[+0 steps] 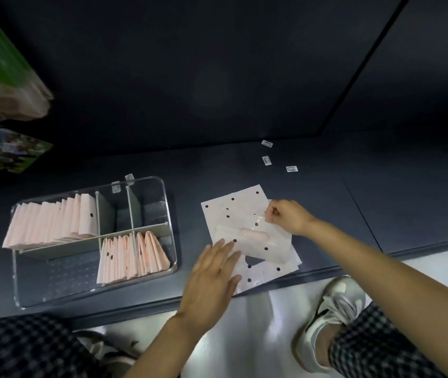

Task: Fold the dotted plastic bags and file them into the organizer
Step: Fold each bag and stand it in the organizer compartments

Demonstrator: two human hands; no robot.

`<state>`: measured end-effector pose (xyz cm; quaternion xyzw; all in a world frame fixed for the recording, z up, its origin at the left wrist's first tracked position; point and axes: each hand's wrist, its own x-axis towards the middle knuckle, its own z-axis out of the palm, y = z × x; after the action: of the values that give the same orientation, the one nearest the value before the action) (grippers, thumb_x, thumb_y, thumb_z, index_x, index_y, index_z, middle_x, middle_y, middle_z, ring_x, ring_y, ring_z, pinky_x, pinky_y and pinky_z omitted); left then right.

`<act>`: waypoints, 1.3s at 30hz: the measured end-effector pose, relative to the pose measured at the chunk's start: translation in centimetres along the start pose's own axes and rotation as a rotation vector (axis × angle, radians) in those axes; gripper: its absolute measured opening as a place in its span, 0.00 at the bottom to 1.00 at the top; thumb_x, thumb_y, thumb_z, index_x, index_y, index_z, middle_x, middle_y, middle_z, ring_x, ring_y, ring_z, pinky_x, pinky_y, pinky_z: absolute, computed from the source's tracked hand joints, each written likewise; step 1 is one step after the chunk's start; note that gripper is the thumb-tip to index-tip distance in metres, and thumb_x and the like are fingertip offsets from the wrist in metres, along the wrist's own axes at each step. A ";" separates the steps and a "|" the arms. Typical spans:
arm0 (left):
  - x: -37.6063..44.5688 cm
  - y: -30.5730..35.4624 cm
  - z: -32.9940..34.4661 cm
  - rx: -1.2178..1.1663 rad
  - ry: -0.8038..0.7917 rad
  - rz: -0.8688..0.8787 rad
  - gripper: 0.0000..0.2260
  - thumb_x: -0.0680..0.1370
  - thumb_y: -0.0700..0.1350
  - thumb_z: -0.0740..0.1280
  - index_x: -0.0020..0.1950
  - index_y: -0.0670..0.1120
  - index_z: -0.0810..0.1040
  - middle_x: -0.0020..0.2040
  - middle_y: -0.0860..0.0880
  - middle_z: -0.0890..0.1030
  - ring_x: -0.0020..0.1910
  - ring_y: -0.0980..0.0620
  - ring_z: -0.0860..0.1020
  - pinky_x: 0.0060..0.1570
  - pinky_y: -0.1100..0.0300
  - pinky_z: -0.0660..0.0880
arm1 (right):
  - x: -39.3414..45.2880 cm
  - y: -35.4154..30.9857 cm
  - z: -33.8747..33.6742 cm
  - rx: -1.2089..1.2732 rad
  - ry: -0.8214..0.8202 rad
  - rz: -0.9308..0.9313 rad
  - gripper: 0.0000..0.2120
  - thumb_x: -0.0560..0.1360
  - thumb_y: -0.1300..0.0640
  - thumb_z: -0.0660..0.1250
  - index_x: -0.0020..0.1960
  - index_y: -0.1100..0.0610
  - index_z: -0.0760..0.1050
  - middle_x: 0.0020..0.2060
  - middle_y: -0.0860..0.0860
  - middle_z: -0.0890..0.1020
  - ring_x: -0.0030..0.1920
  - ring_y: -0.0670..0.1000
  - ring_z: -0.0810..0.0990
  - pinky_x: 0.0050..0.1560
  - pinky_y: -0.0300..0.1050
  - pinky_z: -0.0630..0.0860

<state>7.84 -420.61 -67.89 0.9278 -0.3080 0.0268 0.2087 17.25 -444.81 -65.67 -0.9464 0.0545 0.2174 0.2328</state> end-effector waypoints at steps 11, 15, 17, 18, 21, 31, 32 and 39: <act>1.4 -1.5 4.2 0.182 -0.422 -0.008 0.30 0.81 0.62 0.46 0.77 0.52 0.38 0.75 0.49 0.34 0.75 0.47 0.35 0.70 0.51 0.29 | 2.0 0.6 1.1 -0.048 0.014 0.116 0.09 0.77 0.62 0.57 0.51 0.61 0.76 0.53 0.54 0.80 0.54 0.55 0.76 0.53 0.48 0.75; 1.5 -1.2 4.4 0.156 -0.448 -0.013 0.28 0.79 0.64 0.46 0.75 0.61 0.37 0.73 0.47 0.28 0.72 0.45 0.28 0.70 0.51 0.28 | 0.6 -0.6 2.3 -0.307 0.255 0.045 0.10 0.78 0.60 0.59 0.57 0.59 0.73 0.55 0.54 0.76 0.57 0.56 0.73 0.56 0.49 0.72; 1.5 -1.1 4.6 0.164 -0.452 -0.022 0.27 0.79 0.64 0.46 0.75 0.62 0.38 0.73 0.46 0.28 0.71 0.45 0.27 0.70 0.50 0.29 | -1.4 -1.6 4.5 -0.403 0.375 -0.125 0.12 0.76 0.61 0.62 0.58 0.58 0.74 0.55 0.53 0.77 0.56 0.56 0.74 0.56 0.49 0.73; 1.5 -1.1 4.6 0.169 -0.457 -0.028 0.27 0.79 0.64 0.46 0.75 0.62 0.39 0.73 0.46 0.29 0.71 0.45 0.27 0.71 0.50 0.29 | -2.7 -2.0 5.9 -0.425 0.378 -0.246 0.14 0.73 0.62 0.67 0.58 0.58 0.76 0.55 0.54 0.79 0.56 0.56 0.77 0.56 0.48 0.75; 1.7 -1.1 4.4 0.166 -0.498 -0.029 0.27 0.79 0.65 0.45 0.76 0.60 0.42 0.74 0.46 0.30 0.72 0.47 0.29 0.72 0.51 0.31 | -6.4 -0.9 10.2 -0.425 0.361 -0.471 0.21 0.72 0.52 0.71 0.61 0.60 0.77 0.60 0.55 0.80 0.60 0.54 0.79 0.61 0.50 0.75; 0.0 -3.5 1.8 0.313 -0.502 -0.098 0.32 0.80 0.63 0.44 0.77 0.48 0.39 0.78 0.52 0.40 0.76 0.52 0.39 0.72 0.50 0.33 | -11.2 4.5 9.2 -0.563 0.207 -0.304 0.27 0.78 0.43 0.52 0.68 0.58 0.71 0.69 0.51 0.70 0.69 0.50 0.69 0.73 0.50 0.56; 0.1 -3.4 1.6 0.294 -0.496 -0.117 0.31 0.80 0.63 0.44 0.77 0.49 0.40 0.78 0.53 0.41 0.76 0.52 0.39 0.72 0.50 0.33 | -11.1 4.0 8.9 -0.513 0.250 -0.289 0.23 0.78 0.45 0.56 0.66 0.57 0.74 0.68 0.50 0.73 0.68 0.50 0.71 0.73 0.51 0.59; 0.3 -2.3 1.2 0.221 -0.445 -0.194 0.32 0.78 0.66 0.47 0.77 0.50 0.52 0.78 0.53 0.53 0.77 0.50 0.46 0.74 0.48 0.37 | -8.8 0.2 8.4 -0.250 0.330 -0.195 0.11 0.76 0.52 0.66 0.56 0.55 0.79 0.55 0.49 0.79 0.58 0.52 0.75 0.60 0.44 0.68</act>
<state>9.33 -419.64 -69.74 0.9532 -0.2512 -0.1646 0.0347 6.09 -441.09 -68.58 -0.9914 -0.0271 0.0413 0.1212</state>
